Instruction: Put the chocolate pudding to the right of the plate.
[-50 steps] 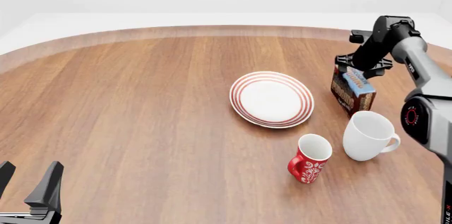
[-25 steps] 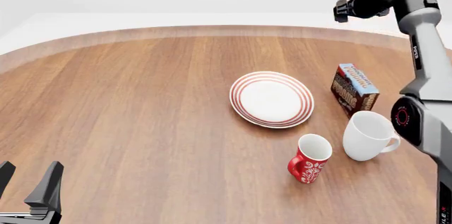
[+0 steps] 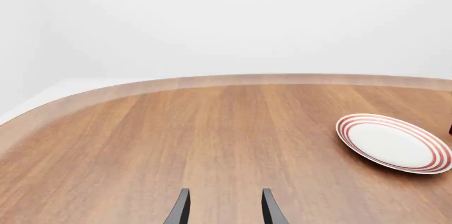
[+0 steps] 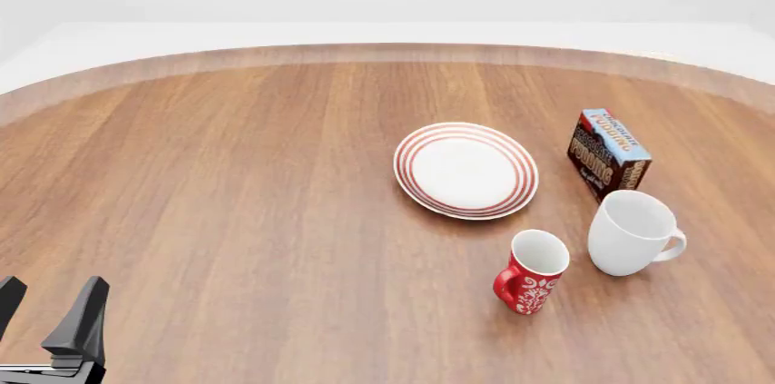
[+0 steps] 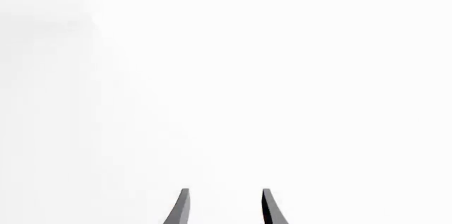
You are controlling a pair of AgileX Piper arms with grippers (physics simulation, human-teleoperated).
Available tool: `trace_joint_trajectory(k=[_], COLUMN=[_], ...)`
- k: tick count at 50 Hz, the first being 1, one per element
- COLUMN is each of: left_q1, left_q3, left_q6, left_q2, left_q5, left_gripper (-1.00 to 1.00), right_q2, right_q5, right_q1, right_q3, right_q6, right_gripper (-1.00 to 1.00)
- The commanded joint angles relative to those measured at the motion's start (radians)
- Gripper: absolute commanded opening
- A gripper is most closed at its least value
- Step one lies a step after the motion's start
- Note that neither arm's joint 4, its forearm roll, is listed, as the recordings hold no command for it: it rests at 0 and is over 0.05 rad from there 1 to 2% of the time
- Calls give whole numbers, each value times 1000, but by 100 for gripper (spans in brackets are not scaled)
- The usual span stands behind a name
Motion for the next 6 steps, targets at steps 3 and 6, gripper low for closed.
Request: trace_joint_trajectory(k=[3,6], left_q1=[0,0], left_q3=[0,0], left_q6=[0,0], left_q2=[0,0], left_q5=[0,0], left_gripper=[100,100], right_q2=[-105,-105], right_q5=[-113,-113], right_q1=[203,203], right_q3=[-5,-5], right_q6=[-550,-550], right_gripper=[100,100])
